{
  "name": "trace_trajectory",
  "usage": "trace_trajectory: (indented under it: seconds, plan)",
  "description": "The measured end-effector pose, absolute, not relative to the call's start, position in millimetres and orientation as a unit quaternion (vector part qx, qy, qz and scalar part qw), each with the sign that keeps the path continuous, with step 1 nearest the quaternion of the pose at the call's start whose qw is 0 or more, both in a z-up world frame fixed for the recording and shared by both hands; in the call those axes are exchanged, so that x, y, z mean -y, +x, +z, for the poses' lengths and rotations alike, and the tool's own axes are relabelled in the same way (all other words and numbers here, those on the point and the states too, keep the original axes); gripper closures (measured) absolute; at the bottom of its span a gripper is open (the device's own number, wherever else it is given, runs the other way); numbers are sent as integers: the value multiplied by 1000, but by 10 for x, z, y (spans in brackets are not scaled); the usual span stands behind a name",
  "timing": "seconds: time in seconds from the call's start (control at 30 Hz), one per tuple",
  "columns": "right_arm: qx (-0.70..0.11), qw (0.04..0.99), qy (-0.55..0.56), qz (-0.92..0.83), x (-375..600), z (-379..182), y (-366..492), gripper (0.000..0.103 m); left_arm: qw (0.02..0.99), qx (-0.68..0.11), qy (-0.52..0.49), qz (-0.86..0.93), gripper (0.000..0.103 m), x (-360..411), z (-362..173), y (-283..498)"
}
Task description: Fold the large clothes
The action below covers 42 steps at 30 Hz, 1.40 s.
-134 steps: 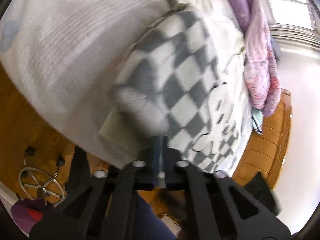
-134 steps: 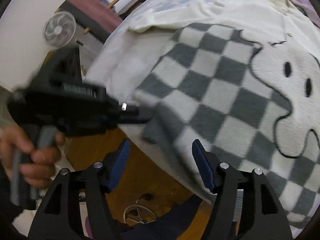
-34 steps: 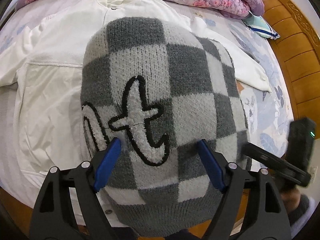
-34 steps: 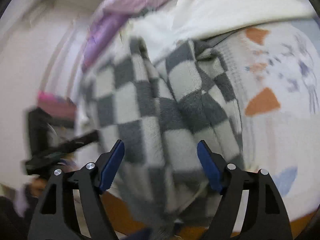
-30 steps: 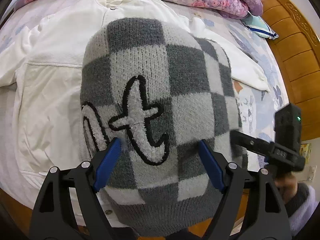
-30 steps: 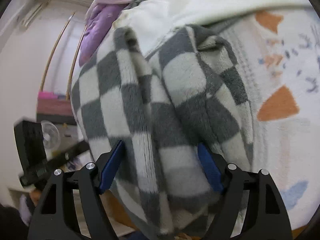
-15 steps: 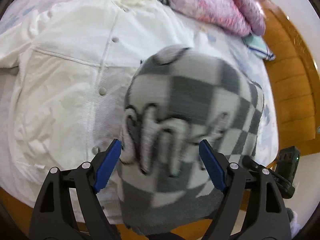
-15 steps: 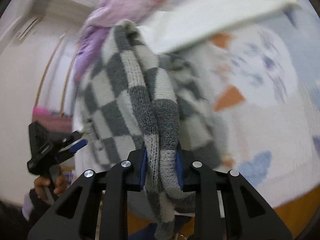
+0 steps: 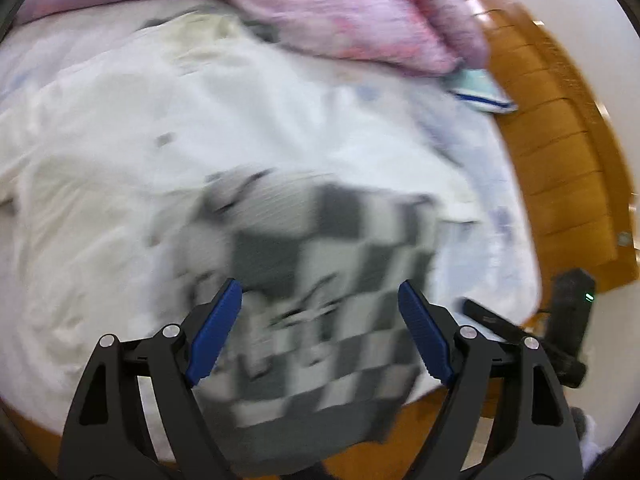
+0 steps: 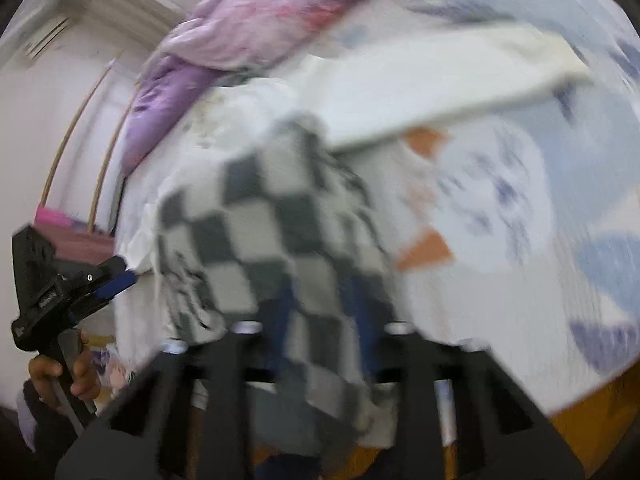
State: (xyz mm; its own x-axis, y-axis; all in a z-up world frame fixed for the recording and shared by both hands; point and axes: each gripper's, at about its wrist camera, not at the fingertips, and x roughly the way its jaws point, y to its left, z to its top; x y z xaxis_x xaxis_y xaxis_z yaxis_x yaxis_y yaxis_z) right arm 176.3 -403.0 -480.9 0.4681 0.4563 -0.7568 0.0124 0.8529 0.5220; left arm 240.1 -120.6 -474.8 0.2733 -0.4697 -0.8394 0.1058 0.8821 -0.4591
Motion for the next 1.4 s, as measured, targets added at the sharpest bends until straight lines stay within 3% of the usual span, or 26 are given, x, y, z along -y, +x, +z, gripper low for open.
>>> trace_trajectory:
  seconds: [0.13,0.33,0.53,0.63,0.77,0.87,1.0,1.07,1.2,1.3,1.37,1.4]
  plan:
    - [-509,826,191,152,3694,-4902,2282,98,777,-589,-102,-198,26,1599,-4809,2683]
    - [-577,785,192,115,3725,-5643,2883,103,731,-666,-47,-138,40,1735,-5740,3200]
    - [-586,776,207,114,3758,-5768,3061,103,721,-677,-69,-132,40,1688,-5993,3466]
    - [-577,773,228,132,3797,-5549,2864,103,725,-664,-105,-147,35,1606,-5825,3416]
    - [-556,782,240,148,3877,-5215,2329,93,755,-612,-158,-175,22,1364,-5320,2997]
    - [-559,775,250,155,3834,-5175,1724,87,774,-592,-149,-171,22,1170,-5105,2511]
    - [-597,745,262,145,3687,-5499,1243,87,749,-637,-110,-148,22,1098,-5328,1999]
    - [-602,742,267,124,3672,-5739,1158,95,732,-660,-99,-134,22,1111,-5546,1877]
    - [-597,732,304,123,3726,-5959,1189,97,734,-666,-54,-123,15,1278,-5732,1909]
    - [-579,723,345,148,3877,-5817,1116,89,731,-667,-88,-115,14,1223,-5684,1973]
    - [-560,725,372,148,4035,-5702,992,59,735,-660,-112,-108,14,1126,-5628,1975]
    - [-548,728,383,152,4118,-5653,899,54,739,-655,-116,-101,14,1069,-5588,1976]
